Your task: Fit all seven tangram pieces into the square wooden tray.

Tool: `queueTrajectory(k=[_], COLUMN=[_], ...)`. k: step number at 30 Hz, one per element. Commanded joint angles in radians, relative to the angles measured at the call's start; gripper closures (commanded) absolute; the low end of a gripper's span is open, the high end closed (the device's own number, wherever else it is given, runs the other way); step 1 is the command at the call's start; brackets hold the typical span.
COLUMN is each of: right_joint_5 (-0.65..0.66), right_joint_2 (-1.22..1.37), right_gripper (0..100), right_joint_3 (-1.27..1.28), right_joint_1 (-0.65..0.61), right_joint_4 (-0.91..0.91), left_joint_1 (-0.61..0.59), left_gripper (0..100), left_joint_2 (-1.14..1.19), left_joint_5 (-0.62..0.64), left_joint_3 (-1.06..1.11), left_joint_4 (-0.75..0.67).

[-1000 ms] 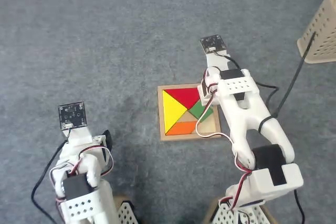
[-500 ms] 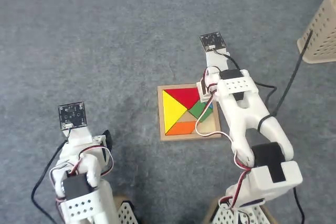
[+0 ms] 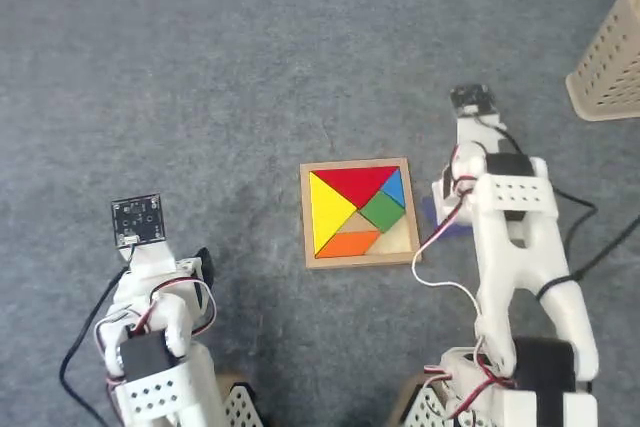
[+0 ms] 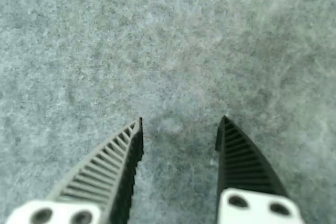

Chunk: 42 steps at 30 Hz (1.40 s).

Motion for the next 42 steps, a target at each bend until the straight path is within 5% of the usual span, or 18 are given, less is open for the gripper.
queueTrajectory(k=[1,9,19,29,34,42], right_joint_5=[0.032,0.212,0.253,0.269,0.459,0.548], right_joint_2=[0.025,0.197,0.358,0.143,0.117,0.314], right_gripper=[84.3,80.5,80.5,80.7,80.4,80.4], right_joint_3=[0.009,-0.051,-0.078,-0.109,-0.109,-0.126], right_joint_1=[-0.007,-0.093,-0.093,-0.051,-0.136,-0.119], right_joint_4=[0.008,-0.033,-0.153,-0.059,-0.048,-0.116], left_joint_1=[0.003,0.003,0.003,0.003,0.003,0.003], left_gripper=[78,78,78,78,78,78], left_joint_2=[-0.014,-0.014,-0.014,-0.014,-0.014,-0.014], left_joint_5=[-0.005,-0.005,-0.005,-0.005,-0.005,-0.005], left_joint_3=[-0.013,-0.013,-0.013,-0.013,-0.013,-0.013], left_joint_4=[0.005,0.005,0.005,0.005,0.005,0.005])
